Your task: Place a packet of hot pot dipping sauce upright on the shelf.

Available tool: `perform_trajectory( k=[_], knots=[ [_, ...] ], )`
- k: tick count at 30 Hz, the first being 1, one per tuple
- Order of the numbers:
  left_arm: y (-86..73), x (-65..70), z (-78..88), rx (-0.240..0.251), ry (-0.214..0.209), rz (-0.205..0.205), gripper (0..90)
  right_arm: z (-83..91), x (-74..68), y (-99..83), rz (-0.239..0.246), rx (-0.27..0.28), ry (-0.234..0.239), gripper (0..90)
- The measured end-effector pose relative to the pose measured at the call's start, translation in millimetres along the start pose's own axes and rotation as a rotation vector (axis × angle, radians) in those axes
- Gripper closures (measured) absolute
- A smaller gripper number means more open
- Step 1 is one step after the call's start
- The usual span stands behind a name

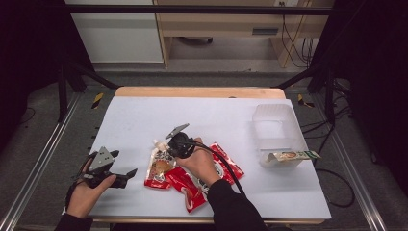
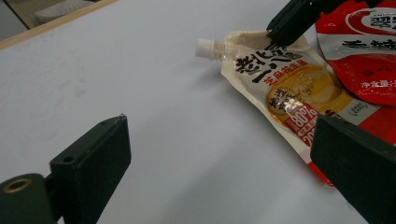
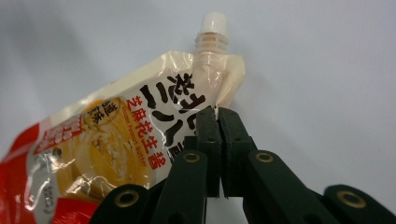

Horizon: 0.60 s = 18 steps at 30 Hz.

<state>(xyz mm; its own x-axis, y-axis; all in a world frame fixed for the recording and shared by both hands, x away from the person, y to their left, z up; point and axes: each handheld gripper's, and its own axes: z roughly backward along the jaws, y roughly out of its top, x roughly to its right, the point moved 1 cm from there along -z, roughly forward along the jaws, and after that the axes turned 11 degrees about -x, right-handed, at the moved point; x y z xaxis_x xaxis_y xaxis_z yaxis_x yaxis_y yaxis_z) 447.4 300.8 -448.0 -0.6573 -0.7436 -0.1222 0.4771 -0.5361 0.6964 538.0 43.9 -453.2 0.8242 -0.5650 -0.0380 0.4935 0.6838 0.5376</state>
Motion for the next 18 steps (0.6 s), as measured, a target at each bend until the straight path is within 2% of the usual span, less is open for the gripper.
perform_trajectory(
  k=[5,9,18],
  knots=[
    [0.9,-0.5,2.0,0.012,-0.009,0.007,5.2,18.7,-11.4,13.8,0.045,0.057,-0.004,89.4],
    [1.0,-3.5,5.5,0.036,-0.027,0.033,5.8,31.8,-19.3,22.2,0.068,0.092,-0.01,89.6],
    [1.1,-6.8,10.6,0.075,-0.046,0.066,6.2,57.3,-34.1,39.0,0.123,0.141,-0.015,90.0]
  ],
)
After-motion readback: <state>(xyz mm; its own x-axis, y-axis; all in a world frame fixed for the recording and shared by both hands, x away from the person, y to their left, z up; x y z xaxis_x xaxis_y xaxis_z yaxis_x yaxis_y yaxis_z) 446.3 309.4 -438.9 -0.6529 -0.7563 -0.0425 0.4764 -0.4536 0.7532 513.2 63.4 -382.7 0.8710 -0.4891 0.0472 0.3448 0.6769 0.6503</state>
